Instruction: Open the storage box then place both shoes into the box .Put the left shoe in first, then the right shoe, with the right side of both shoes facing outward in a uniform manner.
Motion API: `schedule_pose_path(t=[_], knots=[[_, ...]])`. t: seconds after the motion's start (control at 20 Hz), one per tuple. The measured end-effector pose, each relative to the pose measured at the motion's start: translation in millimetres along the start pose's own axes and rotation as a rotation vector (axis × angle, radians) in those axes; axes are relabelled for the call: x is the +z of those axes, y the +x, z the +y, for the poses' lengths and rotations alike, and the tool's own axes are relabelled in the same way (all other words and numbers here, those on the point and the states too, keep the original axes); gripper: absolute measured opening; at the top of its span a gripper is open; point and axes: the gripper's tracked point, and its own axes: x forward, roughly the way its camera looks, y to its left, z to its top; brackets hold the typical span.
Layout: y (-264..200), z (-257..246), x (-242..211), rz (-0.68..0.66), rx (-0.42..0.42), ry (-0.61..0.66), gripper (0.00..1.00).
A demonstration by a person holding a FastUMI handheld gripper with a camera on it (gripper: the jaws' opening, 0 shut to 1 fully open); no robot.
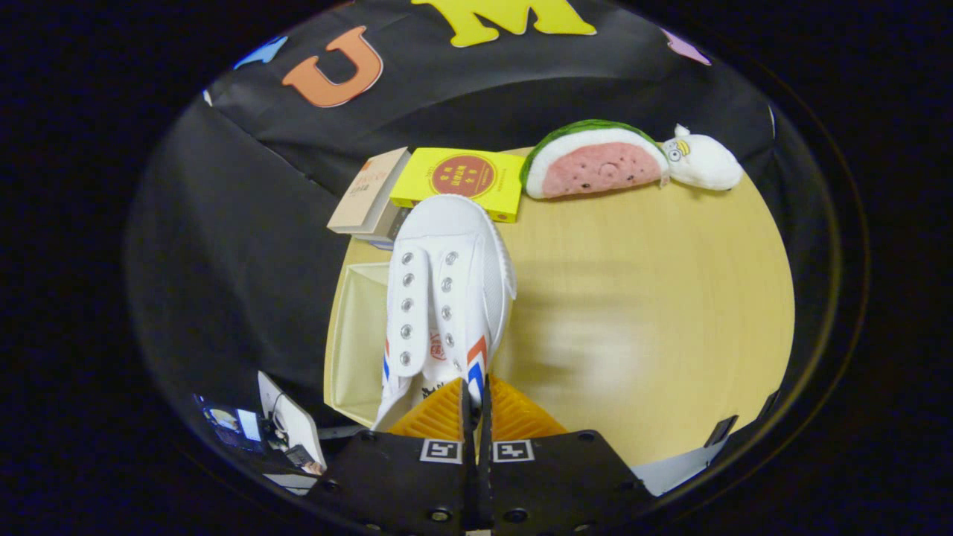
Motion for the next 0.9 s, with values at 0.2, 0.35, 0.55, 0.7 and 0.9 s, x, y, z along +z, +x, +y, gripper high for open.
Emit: schedule_pose_path(t=[0.2,0.35,0.55,0.7,0.9], knots=[[27,50,-5,0.013,-0.013,-0.005,0.0],[49,68,-10,-0.016,-0.05,-0.025,0.0],[76,69,-25,-0.061,-0.151,-0.01,0.0],[93,68,-39,-0.076,-0.207,-0.002,0.0],[107,61,-37,-0.089,-0.281,-0.031,0.0]])
